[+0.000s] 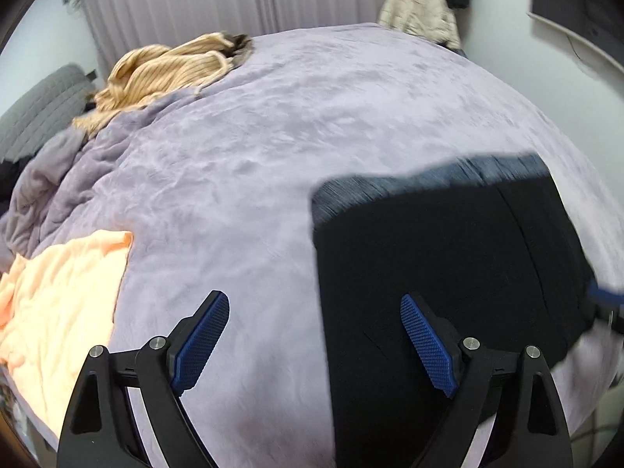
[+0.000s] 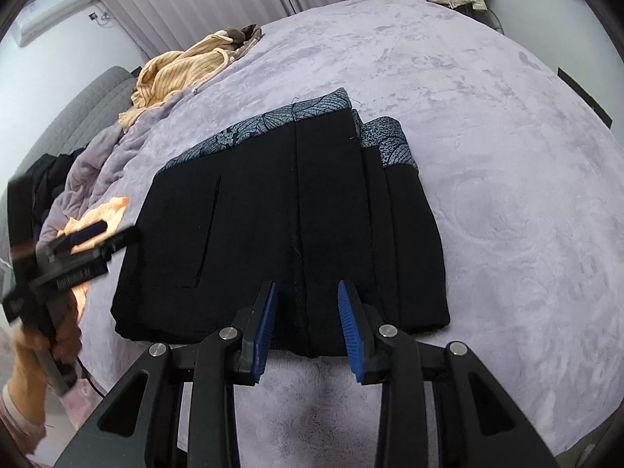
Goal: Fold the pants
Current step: 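Lower the folded pants onto the blanket and open both grippers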
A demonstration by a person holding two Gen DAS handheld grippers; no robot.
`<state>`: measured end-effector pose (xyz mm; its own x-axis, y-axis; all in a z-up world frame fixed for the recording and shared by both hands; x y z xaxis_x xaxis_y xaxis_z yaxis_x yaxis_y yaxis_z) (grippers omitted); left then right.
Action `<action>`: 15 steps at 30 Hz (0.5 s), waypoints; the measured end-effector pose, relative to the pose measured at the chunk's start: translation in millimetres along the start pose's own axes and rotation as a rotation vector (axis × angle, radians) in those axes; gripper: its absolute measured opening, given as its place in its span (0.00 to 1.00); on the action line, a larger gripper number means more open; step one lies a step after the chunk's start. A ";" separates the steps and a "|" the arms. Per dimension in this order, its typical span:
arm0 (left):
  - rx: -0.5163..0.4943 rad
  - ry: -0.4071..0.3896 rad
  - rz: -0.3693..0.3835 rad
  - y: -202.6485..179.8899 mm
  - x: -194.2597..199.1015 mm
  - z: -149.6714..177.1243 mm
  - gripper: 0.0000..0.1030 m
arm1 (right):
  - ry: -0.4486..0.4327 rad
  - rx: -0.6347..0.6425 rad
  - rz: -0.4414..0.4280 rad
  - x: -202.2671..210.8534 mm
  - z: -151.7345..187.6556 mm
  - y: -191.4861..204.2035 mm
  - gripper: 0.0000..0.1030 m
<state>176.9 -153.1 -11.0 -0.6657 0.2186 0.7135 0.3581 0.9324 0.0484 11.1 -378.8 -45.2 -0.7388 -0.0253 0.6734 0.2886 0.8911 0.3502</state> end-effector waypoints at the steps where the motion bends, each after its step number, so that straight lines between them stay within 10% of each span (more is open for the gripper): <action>1: 0.045 0.007 0.016 8.5 -5.3 -7.5 0.88 | -0.002 0.015 0.009 0.4 1.4 1.9 0.35; 6: 0.116 0.134 0.013 23.3 -53.9 -3.1 0.88 | -0.017 0.023 0.027 2.6 4.6 5.2 0.35; 15: -0.079 0.026 -0.108 0.1 -28.3 10.6 0.95 | -0.036 0.024 0.016 5.6 6.9 2.9 0.35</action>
<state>188.8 -156.2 -38.6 -0.6861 0.1095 0.7193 0.3362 0.9245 0.1799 3.6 -373.2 -44.9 -0.7556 0.0052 0.6550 0.2863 0.9020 0.3231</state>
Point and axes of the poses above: each gripper's, at about its wrist camera, not at the fingertips, and x roughly against the way its jaws point, y to its left, z to its underside, the point moved 3 cm from there along -x, roughly the way its jaws point, and after that the axes turned 8 degrees about -y, right-handed, at the moved point
